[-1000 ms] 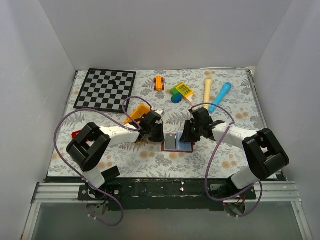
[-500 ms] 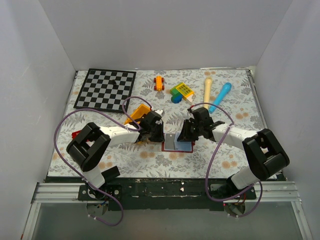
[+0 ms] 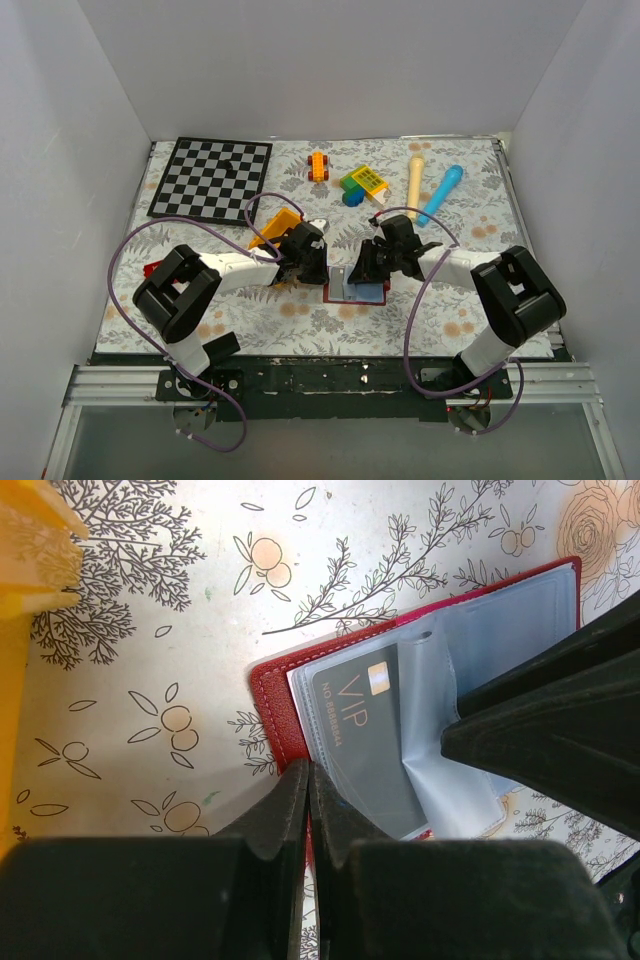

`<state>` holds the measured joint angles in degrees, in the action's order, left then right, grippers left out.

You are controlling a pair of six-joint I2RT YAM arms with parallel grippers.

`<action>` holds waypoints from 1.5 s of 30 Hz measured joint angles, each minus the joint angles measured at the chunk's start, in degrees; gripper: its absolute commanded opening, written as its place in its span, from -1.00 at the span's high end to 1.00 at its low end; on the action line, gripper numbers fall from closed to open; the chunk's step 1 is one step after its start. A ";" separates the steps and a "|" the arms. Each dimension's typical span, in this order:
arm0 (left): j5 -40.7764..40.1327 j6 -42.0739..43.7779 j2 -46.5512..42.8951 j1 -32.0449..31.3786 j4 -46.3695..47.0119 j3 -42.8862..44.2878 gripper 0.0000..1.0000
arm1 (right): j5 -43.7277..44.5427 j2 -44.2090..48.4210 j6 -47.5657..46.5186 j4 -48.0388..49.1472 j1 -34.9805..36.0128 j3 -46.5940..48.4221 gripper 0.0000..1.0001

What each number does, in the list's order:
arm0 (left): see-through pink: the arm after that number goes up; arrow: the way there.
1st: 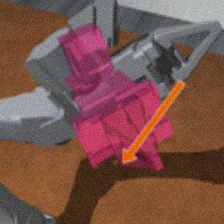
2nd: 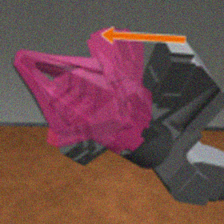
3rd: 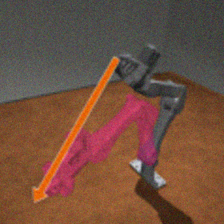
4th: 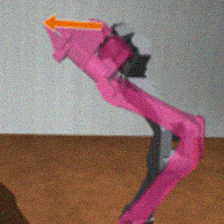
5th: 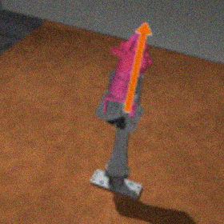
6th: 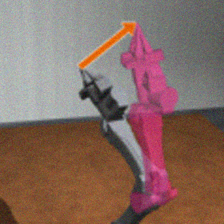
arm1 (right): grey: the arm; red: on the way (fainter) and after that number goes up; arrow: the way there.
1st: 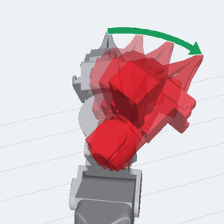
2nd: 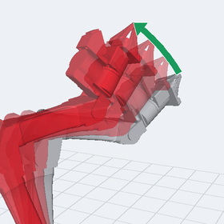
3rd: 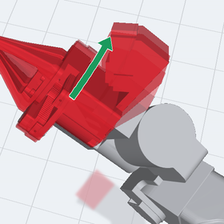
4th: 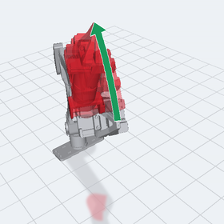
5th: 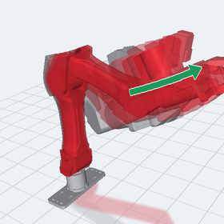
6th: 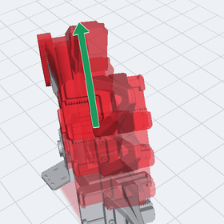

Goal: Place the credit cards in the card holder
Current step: Insert the credit card into the card holder.

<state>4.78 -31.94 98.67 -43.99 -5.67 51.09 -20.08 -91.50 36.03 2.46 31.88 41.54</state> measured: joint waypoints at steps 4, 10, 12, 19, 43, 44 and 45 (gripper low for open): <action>0.00 0.00 0.00 0.00 -0.02 0.00 1.00 | -0.92 -0.70 0.17 1.01 0.00 0.48 0.44; 0.00 0.00 0.00 0.00 -0.07 0.02 1.00 | -2.56 -0.74 0.24 2.08 0.00 1.99 0.42; 0.00 0.00 0.00 0.00 -0.07 0.02 1.00 | -3.13 -0.74 0.24 2.47 0.02 2.21 0.41; 0.07 0.00 0.00 0.00 -0.07 0.02 1.00 | -7.41 -3.15 1.01 5.90 0.22 2.21 0.29; -0.13 -0.09 -0.11 0.00 -0.09 0.02 1.00 | -13.55 -3.85 -0.76 7.69 2.34 5.09 0.27; -0.28 -0.11 -0.20 -0.02 -0.13 0.00 1.00 | -13.44 -1.88 -1.14 7.61 2.34 5.07 0.28; -0.46 -0.11 -0.33 -0.02 -0.33 0.00 1.00 | -13.16 -0.17 -1.53 7.54 2.34 5.03 0.27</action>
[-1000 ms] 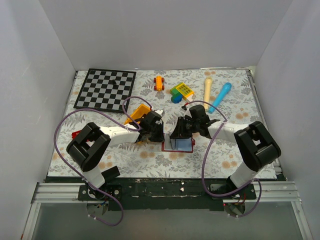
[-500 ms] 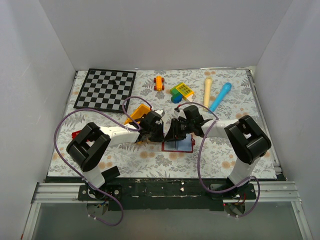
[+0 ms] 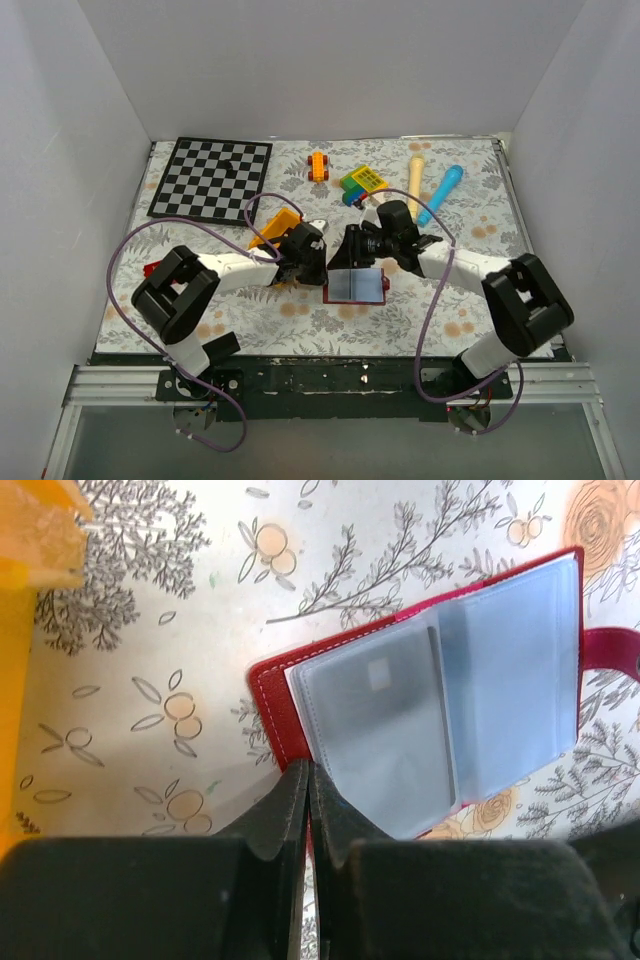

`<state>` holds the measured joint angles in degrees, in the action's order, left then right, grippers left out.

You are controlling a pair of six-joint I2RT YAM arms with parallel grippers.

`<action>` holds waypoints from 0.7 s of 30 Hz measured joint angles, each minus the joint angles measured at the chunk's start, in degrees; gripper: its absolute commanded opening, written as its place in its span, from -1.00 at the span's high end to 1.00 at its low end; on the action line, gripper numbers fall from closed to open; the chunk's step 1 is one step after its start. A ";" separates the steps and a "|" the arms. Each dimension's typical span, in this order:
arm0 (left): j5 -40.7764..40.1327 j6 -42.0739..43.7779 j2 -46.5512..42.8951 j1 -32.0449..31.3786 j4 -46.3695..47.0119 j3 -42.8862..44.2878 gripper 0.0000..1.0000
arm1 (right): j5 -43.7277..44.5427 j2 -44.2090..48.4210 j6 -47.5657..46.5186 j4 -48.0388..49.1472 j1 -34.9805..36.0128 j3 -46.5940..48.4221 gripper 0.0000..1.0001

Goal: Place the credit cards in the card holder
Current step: Insert the credit card into the card holder.

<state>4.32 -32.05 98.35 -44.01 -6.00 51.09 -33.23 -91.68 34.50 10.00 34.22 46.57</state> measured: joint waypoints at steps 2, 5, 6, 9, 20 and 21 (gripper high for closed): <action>-0.31 0.07 -0.59 0.00 -1.33 -0.02 1.00 | 1.20 4.63 -0.76 -0.24 0.00 -0.39 0.27; -0.81 0.31 -2.23 -0.04 -3.74 -0.02 1.00 | 4.33 10.43 -1.84 -1.51 0.04 -1.03 0.27; -0.96 0.44 -2.95 -0.04 -4.50 0.02 1.00 | 5.60 11.91 -2.03 -2.08 0.07 -1.44 0.27; -1.66 0.79 -5.31 -0.04 -6.29 0.33 1.00 | 9.35 14.82 -2.21 -3.67 0.07 -3.80 0.27; -5.53 1.01 -16.37 0.07 -10.64 1.36 0.89 | 13.00 14.56 -2.45 -5.57 1.36 -9.25 0.26; -5.95 1.03 -17.66 0.33 -10.91 1.38 0.89 | 13.57 14.19 -2.95 -5.75 2.38 -9.14 0.24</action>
<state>-1.63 -31.03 80.68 -43.68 -16.91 52.47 -19.66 -77.49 31.55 4.25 36.60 37.43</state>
